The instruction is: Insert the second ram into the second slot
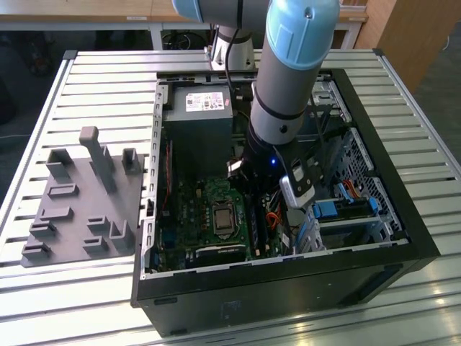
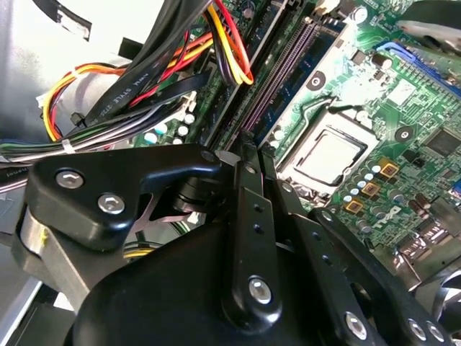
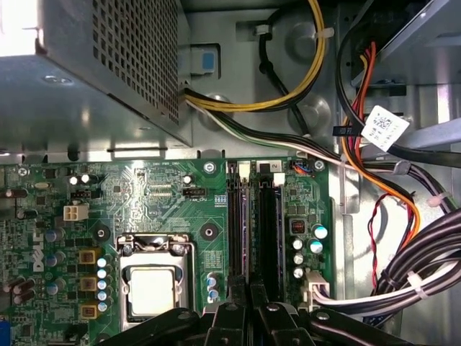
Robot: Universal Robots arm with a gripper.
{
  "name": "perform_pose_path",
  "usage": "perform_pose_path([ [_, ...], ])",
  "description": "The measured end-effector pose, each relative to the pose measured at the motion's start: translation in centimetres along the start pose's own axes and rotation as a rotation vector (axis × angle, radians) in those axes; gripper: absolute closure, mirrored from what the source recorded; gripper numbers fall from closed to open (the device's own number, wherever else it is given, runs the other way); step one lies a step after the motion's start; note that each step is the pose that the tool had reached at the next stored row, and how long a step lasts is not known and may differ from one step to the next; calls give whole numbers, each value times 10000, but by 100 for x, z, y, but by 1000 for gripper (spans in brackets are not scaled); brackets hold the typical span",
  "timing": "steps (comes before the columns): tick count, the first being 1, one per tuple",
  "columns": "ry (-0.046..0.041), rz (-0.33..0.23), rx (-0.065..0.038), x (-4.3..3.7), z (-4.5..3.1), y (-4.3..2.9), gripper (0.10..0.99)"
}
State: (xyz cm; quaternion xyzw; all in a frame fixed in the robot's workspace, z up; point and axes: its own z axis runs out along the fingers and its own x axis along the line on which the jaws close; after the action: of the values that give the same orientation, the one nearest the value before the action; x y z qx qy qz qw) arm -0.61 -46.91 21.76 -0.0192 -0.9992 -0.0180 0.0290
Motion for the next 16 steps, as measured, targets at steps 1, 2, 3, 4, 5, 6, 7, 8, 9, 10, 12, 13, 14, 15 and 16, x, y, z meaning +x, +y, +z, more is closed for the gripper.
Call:
perform_pose_path([
  [1, 0, 0, 1, 0, 3, 0, 949],
  [2, 0, 0, 2, 0, 3, 0, 949],
  [3, 1, 0, 3, 0, 3, 0, 949],
  [4, 1, 0, 2, 0, 4, 0, 949],
  [5, 0, 0, 0, 0, 5, 0, 949],
  [6, 0, 0, 0, 0, 5, 0, 949],
  [7, 0, 0, 1, 0, 5, 0, 949],
  [8, 0, 0, 0, 0, 5, 0, 949],
  [9, 0, 0, -1, 0, 4, 0, 949],
  [10, 0, 0, 0, 0, -3, 0, 949],
  [12, 0, 0, -1, 1, -19, 1, 949],
  [13, -1, 0, -1, 2, -32, 1, 949],
  [14, -1, 0, 0, 3, -48, 2, 949],
  [15, 1, 0, 0, 4, -61, 2, 949],
  [16, 1, 0, -1, 4, -64, 3, 949],
])
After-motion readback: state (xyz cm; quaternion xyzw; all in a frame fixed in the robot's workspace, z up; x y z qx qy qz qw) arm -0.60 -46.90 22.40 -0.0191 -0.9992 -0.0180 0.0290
